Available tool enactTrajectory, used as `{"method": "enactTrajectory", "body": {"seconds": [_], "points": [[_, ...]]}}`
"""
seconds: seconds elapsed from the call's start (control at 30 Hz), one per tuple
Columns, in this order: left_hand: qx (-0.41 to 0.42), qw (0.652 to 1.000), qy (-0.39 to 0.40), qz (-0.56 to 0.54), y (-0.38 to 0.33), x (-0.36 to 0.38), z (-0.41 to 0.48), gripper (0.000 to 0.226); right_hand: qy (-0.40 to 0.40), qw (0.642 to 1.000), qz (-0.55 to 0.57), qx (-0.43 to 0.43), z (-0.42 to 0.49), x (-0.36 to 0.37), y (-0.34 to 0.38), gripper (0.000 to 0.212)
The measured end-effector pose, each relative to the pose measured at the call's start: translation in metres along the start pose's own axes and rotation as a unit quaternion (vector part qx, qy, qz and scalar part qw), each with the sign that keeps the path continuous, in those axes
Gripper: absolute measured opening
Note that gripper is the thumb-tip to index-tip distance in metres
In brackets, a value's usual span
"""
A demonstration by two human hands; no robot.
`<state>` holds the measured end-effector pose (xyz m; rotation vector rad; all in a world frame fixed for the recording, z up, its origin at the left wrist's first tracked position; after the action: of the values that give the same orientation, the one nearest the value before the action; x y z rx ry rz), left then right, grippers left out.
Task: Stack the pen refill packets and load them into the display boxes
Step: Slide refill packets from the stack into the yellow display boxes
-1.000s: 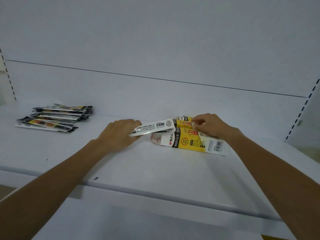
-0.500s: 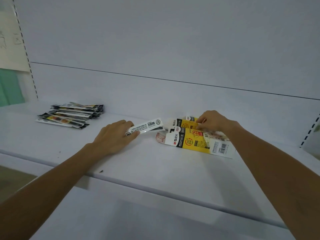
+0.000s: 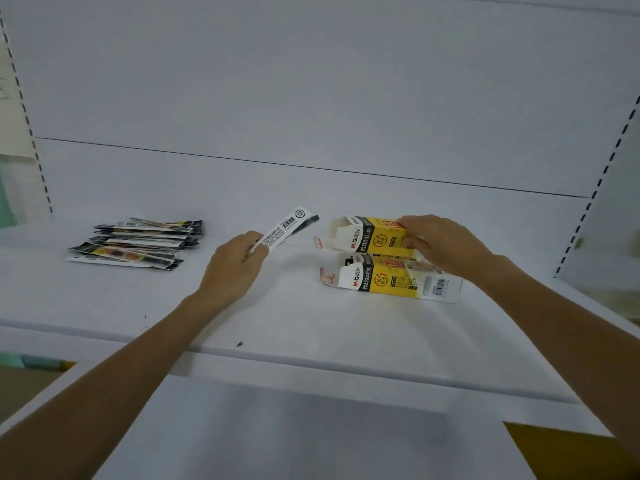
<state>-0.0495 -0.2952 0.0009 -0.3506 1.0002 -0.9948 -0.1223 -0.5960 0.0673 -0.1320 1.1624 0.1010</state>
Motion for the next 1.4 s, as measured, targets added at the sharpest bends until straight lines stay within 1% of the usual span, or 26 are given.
{"method": "enactTrajectory", "body": {"seconds": [0.1,0.13,0.2,0.23,0.27,0.3,0.37,0.47,0.57,0.63,0.73,0.8,0.83,0.9,0.97,1.03,1.1,1.17,1.23,1.3,1.4], "points": [[0.026,0.998,0.064,-0.011,0.001,0.001,-0.012,0.034,0.000,0.998,-0.061,0.009,-0.022,0.001,0.017,0.027],[0.029,0.996,0.078,-0.016,0.003,0.001,-0.015,0.030,-0.008,0.996,-0.084,-0.001,-0.029,0.004,0.023,0.028],[0.025,0.994,0.099,-0.026,0.006,0.000,-0.021,0.021,-0.055,0.990,-0.121,-0.053,-0.046,0.009,0.032,0.025],[0.027,0.993,0.108,-0.026,0.005,-0.001,-0.023,0.021,-0.074,0.986,-0.131,-0.072,-0.055,0.010,0.034,0.024],[0.030,0.992,0.119,-0.020,0.005,-0.002,-0.025,0.021,-0.086,0.983,-0.142,-0.080,-0.063,0.012,0.035,0.027],[0.036,0.991,0.127,-0.006,0.003,-0.003,-0.026,0.020,-0.077,0.983,-0.147,-0.081,-0.070,0.014,0.036,0.029],[0.045,0.990,0.130,0.037,-0.001,-0.007,-0.027,0.019,-0.041,0.991,-0.112,-0.061,-0.079,0.020,0.040,0.031],[0.036,0.990,0.116,0.065,-0.003,-0.013,-0.029,0.020,0.015,0.999,-0.042,0.012,-0.085,0.032,0.042,0.054],[0.029,0.991,0.120,0.055,-0.001,-0.017,-0.031,0.022,0.021,0.995,-0.049,0.079,-0.080,0.037,0.046,0.060],[0.027,0.991,0.122,0.043,-0.002,-0.018,-0.033,0.028,0.037,0.991,-0.055,0.117,-0.074,0.039,0.047,0.061],[0.017,0.989,0.132,0.068,-0.004,-0.017,-0.035,0.019,0.079,0.983,-0.047,0.160,-0.063,0.048,0.041,0.066],[0.013,0.987,0.134,0.090,-0.004,-0.017,-0.035,0.018,0.097,0.978,-0.052,0.178,-0.054,0.055,0.032,0.067],[0.011,0.987,0.132,0.095,-0.004,-0.018,-0.035,0.018,0.098,0.977,-0.054,0.182,-0.049,0.057,0.027,0.067],[0.005,0.987,0.129,0.097,-0.004,-0.018,-0.035,0.019,0.074,0.979,-0.064,0.177,-0.043,0.060,0.020,0.060],[-0.002,0.987,0.130,0.097,-0.004,-0.018,-0.035,0.019,0.037,0.983,-0.079,0.163,-0.036,0.060,0.016,0.046],[0.002,0.986,0.132,0.103,-0.006,-0.017,-0.034,0.019,0.021,0.984,-0.064,0.163,-0.029,0.056,0.011,0.036],[0.014,0.984,0.132,0.115,-0.007,-0.014,-0.032,0.019,0.038,0.985,-0.078,0.150,-0.025,0.047,0.007,0.034],[0.030,0.984,0.122,0.125,-0.006,-0.010,-0.029,0.021,0.047,0.986,-0.115,0.109,-0.026,0.038,0.003,0.035],[0.036,0.986,0.107,0.121,-0.006,-0.006,-0.027,0.033,0.037,0.990,-0.112,0.072,-0.029,0.031,-0.002,0.035],[0.032,0.989,0.101,0.105,-0.006,-0.001,-0.027,0.044,0.022,0.995,-0.068,0.063,-0.031,0.028,-0.009,0.033],[0.046,0.990,0.112,0.078,-0.013,0.004,-0.029,0.043,0.037,0.990,0.079,0.114,-0.036,0.029,-0.020,0.028]]}}
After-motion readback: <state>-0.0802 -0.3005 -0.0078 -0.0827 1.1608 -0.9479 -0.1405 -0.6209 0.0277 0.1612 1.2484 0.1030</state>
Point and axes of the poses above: each hand's wrist, its own z-axis towards the middle knuckle, its own x-axis out of the palm, y = z × x, the point moved 2 cm from there along z, towards the middle knuckle, and after that the axes turned 2 degrees about y, right-handed, at the moved point
